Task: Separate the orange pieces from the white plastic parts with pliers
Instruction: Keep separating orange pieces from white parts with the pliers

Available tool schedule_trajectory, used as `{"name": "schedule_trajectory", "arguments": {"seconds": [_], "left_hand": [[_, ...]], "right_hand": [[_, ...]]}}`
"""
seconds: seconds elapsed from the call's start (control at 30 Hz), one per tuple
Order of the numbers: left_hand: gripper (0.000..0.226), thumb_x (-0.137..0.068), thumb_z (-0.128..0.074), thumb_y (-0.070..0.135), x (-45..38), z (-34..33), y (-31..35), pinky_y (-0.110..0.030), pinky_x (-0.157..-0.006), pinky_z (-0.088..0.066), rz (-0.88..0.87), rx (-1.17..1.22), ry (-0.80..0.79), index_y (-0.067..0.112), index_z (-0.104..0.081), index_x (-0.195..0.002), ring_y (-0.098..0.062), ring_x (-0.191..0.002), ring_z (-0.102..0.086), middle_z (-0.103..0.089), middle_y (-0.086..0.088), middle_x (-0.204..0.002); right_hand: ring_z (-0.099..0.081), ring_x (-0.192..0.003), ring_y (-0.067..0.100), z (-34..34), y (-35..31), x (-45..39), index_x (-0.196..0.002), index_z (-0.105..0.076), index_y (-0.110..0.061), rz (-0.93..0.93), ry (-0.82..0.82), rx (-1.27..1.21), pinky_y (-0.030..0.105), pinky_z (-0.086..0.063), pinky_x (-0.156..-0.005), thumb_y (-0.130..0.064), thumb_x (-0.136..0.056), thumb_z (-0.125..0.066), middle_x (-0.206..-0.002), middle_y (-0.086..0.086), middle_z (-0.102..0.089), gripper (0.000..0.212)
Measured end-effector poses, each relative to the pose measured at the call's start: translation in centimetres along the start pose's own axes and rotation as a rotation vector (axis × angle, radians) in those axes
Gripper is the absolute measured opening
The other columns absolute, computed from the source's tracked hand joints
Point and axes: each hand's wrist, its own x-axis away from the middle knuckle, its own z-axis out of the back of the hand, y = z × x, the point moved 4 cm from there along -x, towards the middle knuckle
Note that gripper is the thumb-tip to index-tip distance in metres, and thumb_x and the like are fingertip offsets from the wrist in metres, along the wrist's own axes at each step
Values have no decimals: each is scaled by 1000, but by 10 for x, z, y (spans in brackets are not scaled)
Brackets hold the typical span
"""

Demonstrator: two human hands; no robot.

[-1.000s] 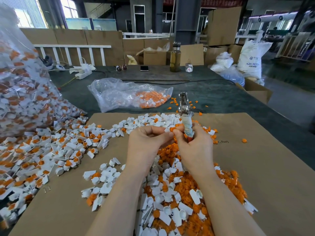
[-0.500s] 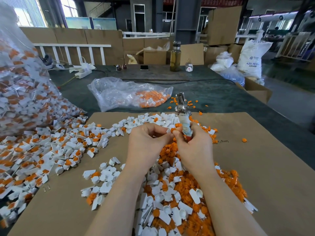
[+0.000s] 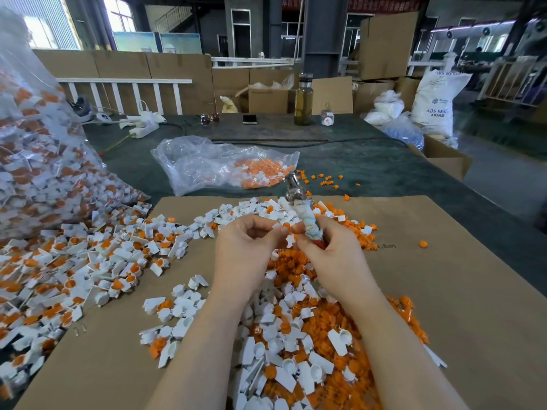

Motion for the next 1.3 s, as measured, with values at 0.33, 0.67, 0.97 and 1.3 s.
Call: {"name": "schedule_trajectory", "arguments": {"seconds": [0.33, 0.67, 0.97, 1.3], "left_hand": [[6, -84, -74, 5, -6, 10, -3, -24, -71, -59, -10, 310, -42, 11, -70, -84, -22, -72, -75, -75, -4, -74], [7, -83, -75, 7, -7, 18, 1, -40, -88, -57, -85, 260, -34, 12, -70, -85, -19, -74, -73, -74, -1, -75], [12, -86, -72, 4, -8, 17, 2, -32, -81, -54, -132, 228, -67, 15, -70, -82, -15, -72, -72, -74, 2, -73], [7, -87, -70, 3, -8, 15, 0, -28, -79, -53, -134, 282, -58, 10, -68, -86, -14, -70, -69, -72, 0, -74]], "right_hand": [[-57, -70, 8, 9, -3, 6, -92, -61, -29, -79, -239, -27, 27, -47, -68, -17, -92, -60, -83, -4, -62, 13], [-63, -83, 16, 6, -5, 7, -107, -58, -21, -79, -389, 149, 42, -52, -80, -17, -90, -62, -95, -2, -63, 17], [-54, -63, -2, 3, 1, 5, -97, -56, -35, -12, -352, 221, 26, -43, -58, -9, -88, -56, -79, -13, -57, 27], [-50, -55, 8, 2, 1, 4, -76, -57, -32, 25, -283, 287, 40, -45, -54, -12, -85, -54, -68, -5, -58, 22]]}}
